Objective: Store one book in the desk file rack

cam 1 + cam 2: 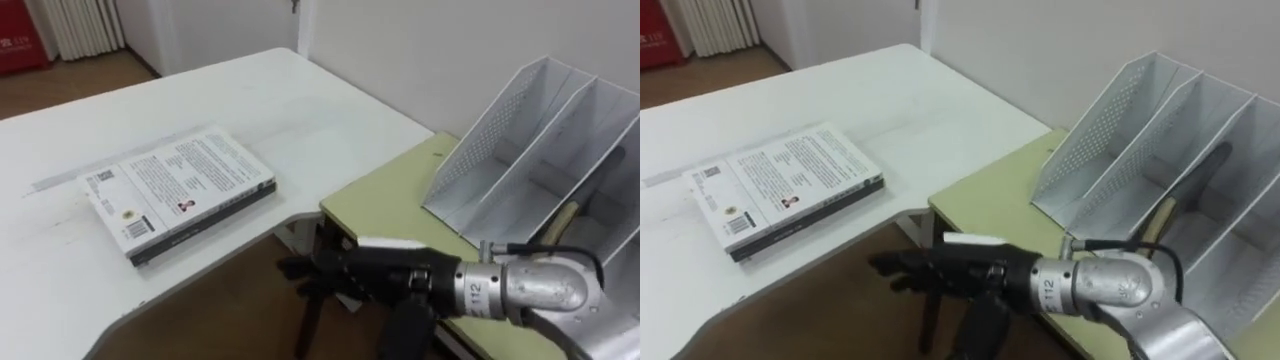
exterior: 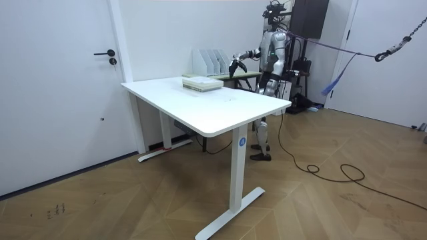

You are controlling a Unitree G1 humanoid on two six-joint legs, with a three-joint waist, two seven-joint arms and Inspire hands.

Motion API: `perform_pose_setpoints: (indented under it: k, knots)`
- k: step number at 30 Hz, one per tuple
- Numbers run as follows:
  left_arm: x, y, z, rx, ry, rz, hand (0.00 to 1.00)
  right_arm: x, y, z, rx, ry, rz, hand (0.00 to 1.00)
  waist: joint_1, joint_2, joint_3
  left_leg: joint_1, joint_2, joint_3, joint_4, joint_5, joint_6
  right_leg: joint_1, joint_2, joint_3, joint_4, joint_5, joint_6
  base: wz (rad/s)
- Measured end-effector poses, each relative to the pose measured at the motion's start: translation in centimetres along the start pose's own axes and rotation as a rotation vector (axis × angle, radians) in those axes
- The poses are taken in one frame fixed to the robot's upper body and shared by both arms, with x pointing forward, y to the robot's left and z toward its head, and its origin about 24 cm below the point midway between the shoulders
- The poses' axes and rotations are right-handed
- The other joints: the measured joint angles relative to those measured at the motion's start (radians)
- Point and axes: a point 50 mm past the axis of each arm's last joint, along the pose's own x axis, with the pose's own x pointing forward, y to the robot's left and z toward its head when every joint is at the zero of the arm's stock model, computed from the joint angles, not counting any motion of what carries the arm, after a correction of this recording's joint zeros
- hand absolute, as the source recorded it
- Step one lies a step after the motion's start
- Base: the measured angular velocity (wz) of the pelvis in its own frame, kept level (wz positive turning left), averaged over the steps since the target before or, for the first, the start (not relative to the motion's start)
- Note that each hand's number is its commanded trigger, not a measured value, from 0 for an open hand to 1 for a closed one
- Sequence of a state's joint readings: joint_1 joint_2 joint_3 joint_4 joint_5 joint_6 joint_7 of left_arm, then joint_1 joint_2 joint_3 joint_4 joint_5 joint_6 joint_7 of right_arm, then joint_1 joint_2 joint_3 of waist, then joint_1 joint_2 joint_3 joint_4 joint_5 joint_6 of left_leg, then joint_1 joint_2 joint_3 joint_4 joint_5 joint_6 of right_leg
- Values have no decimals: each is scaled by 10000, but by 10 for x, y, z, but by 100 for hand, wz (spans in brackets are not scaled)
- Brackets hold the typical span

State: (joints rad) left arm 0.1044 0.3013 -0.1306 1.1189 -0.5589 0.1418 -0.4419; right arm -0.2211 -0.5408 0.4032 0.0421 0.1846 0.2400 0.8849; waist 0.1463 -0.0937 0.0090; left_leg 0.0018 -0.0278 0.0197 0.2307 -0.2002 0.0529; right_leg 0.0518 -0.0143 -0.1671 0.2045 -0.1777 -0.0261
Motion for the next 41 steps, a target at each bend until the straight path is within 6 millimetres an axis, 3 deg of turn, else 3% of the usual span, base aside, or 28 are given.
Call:
perform_pose_setpoints:
  k: [2,4,6,8,11,19,25,28,31,41]
  knots:
    - [1,-1,2,101,31,-18,0,1,9,-24,513,827,134,0,40,48,29,0,0,-3,11,0,0,1,1,-1,-1,0,0,0]
    - [2,-2,3,70,86,10,0,-2,24,-61,1171,2222,285,0,183,144,67,-10,-6,-4,5,-2,2,-19,-7,-6,8,0,0,-4]
    - [3,-3,2,0,130,66,0,-5,36,-84,1794,3024,442,0,198,165,34,-75,-5,-2,13,-1,2,-90,-14,-3,20,1,-1,-4]
    - [5,-4,1,-62,123,107,0,-8,44,-98,2264,3515,649,0,196,243,23,-133,-3,11,25,0,1,-166,-22,11,29,7,-11,-2]
    - [6,-6,-1,-132,158,238,0,-2,59,-124,3517,4006,521,0,195,355,-56,-50,6,18,10,1,-1,-107,-18,12,10,7,-12,0]
    - [10,-11,-10,-326,45,771,0,-10,112,-194,7261,5403,-1891,0,-110,555,-37,59,-29,39,10,-3,6,93,-5,-4,-36,-35,9,2]
    - [9,-11,-19,-111,-155,1294,0,-12,145,-221,9685,5684,-4089,0,-620,662,-82,97,-52,-29,33,-2,4,261,-11,-152,-225,-36,8,7]
    - [9,-11,-22,61,-162,1418,0,-14,157,-228,10430,5978,-5023,0,-656,760,-87,293,-47,21,-81,-2,4,398,13,-124,-363,-29,23,3]
    - [8,-11,-28,59,-99,1501,0,-16,162,-232,10629,6277,-5751,0,-747,803,-56,461,-54,-18,-184,-2,3,615,25,-102,-396,-35,33,0]
    - [8,-10,-30,546,-57,1938,0,-26,177,-241,11820,6551,-6843,0,-959,865,-87,638,-73,-36,-341,-1,-7,682,0,-109,-545,-117,28,0]
